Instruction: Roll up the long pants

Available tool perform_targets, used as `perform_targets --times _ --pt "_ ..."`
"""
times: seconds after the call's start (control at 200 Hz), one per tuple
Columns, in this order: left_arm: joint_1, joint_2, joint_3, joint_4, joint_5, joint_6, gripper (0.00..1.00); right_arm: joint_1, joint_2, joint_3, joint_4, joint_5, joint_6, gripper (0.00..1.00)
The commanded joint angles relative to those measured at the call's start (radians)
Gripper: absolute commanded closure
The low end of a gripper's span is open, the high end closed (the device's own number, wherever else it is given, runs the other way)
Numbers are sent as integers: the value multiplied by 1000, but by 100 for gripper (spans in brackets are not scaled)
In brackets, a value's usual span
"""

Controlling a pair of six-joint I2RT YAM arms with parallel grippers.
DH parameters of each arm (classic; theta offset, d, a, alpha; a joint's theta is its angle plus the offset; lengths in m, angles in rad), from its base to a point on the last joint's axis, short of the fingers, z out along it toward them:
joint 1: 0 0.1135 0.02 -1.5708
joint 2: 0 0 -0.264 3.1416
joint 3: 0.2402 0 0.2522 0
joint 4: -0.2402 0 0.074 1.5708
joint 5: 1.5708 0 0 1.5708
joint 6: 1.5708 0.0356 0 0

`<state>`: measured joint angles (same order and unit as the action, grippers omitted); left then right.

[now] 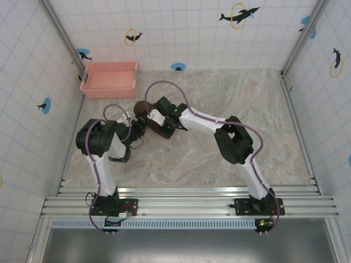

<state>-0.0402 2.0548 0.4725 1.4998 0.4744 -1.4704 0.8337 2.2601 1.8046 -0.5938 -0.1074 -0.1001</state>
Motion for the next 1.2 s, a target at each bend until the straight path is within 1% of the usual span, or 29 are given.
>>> perform_targets --times 0.0,0.14,0.2,0.37,0.405,0.44,0.465,0.49,0.53,0.57,0.6,0.61,0.686,0.746,0.786,0.906,0.916,0.946,0.966,1.006,1.056,1.071,1.106,1.126,1.166,1.191 --pt "-29 68 -13 -104 18 6 9 35 165 -95 -211 -170 8 100" --pt "-39 94 42 -154 67 17 9 35 168 -90 -212 -175 7 100" --pt "-45 95 59 -201 90 42 9 35 167 -91 -210 -173 7 100" --pt "-55 46 105 -498 151 175 11 35 161 -94 -204 -174 6 100" --pt "-58 41 114 -539 155 195 11 37 161 -95 -201 -176 6 100" --pt "-59 41 122 -564 155 204 14 36 162 -96 -199 -176 5 100" --pt "-60 43 125 -570 154 207 18 37 161 -96 -199 -177 6 100" --pt "-61 48 132 -570 156 208 26 36 160 -97 -196 -178 6 100" --pt "-62 64 149 -565 170 206 42 37 158 -100 -195 -178 6 100" --pt "-64 84 167 -555 184 200 65 37 156 -102 -192 -180 7 100" --pt "-67 101 182 -549 194 196 92 36 155 -103 -191 -180 6 100" --pt "-66 107 186 -545 197 195 99 36 155 -103 -191 -180 6 100" --pt "-68 131 197 -526 194 181 100 35 151 -107 -187 -179 5 100" --pt "-67 118 190 -556 173 193 100 35 147 -112 -185 -180 7 100" --pt "-67 96 190 -617 158 214 100 34 140 -119 -178 -182 8 100" --pt "-68 20 227 -892 126 304 100 31 87 -157 -149 -174 17 100" --pt "-67 13 232 -919 123 312 100 31 80 -163 -145 -171 19 99" --pt "-67 -5 253 -1004 112 336 100 28 52 -179 -130 -157 25 88" --pt "-67 -17 272 -1074 102 355 100 26 44 -193 -119 -148 28 80" --pt "-67 -37 313 -1211 83 401 100 21 -21 -224 -92 -130 41 62" --pt "-68 -59 374 -1390 54 463 100 13 -81 -270 -59 -113 56 43" --pt "-68 -65 395 -1447 41 480 100 10 -107 -281 -51 -107 60 31" --pt "-68 -79 441 -1562 9 525 100 4 -157 -310 -32 -91 69 15" --pt "-67 -87 466 -1620 -7 547 100 3 -183 -324 -25 -80 73 8" --pt "-66 -99 514 -1734 -50 588 100 -2 -234 -346 -14 -60 77 0" --pt "-66 -104 546 -1804 -76 614 100 -6 -264 -359 -10 -43 80 1"
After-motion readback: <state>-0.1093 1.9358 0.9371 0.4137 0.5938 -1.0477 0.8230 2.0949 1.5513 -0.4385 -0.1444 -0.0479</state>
